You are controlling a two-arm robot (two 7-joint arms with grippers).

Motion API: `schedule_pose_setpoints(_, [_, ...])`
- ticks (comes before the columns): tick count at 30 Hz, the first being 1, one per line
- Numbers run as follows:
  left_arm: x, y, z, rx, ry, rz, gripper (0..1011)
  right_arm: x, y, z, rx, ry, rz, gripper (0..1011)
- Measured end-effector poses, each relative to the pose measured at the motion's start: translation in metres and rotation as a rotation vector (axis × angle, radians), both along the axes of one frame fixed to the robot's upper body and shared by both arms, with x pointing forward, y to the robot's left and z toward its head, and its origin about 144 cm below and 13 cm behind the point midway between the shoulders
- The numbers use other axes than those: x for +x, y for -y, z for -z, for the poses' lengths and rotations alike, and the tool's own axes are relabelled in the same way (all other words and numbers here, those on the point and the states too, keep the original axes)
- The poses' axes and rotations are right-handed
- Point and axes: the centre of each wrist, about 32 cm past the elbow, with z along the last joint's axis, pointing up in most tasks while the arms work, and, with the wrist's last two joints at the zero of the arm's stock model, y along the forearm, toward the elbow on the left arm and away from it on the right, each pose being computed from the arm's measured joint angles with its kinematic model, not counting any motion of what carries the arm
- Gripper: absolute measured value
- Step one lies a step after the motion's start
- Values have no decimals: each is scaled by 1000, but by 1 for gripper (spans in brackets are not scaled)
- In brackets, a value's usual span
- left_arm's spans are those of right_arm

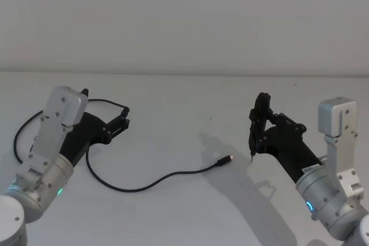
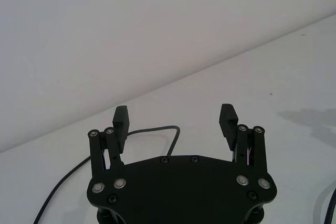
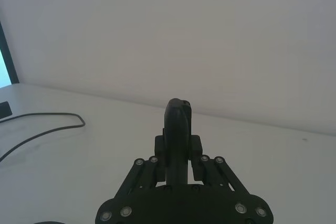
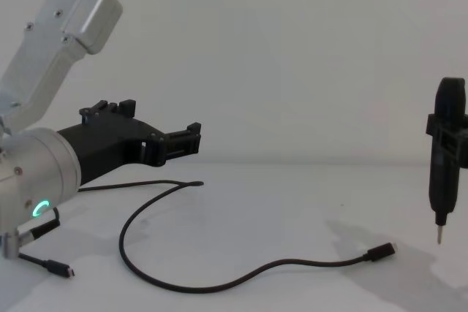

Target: Pick up the data cable with the one hand.

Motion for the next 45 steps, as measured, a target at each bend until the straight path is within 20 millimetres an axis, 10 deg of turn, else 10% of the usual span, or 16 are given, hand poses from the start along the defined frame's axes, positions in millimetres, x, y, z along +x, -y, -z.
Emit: schedule_pose_setpoints(45, [29,2,-21,40,-20,270,1001,0,0,0,0,0,0,275])
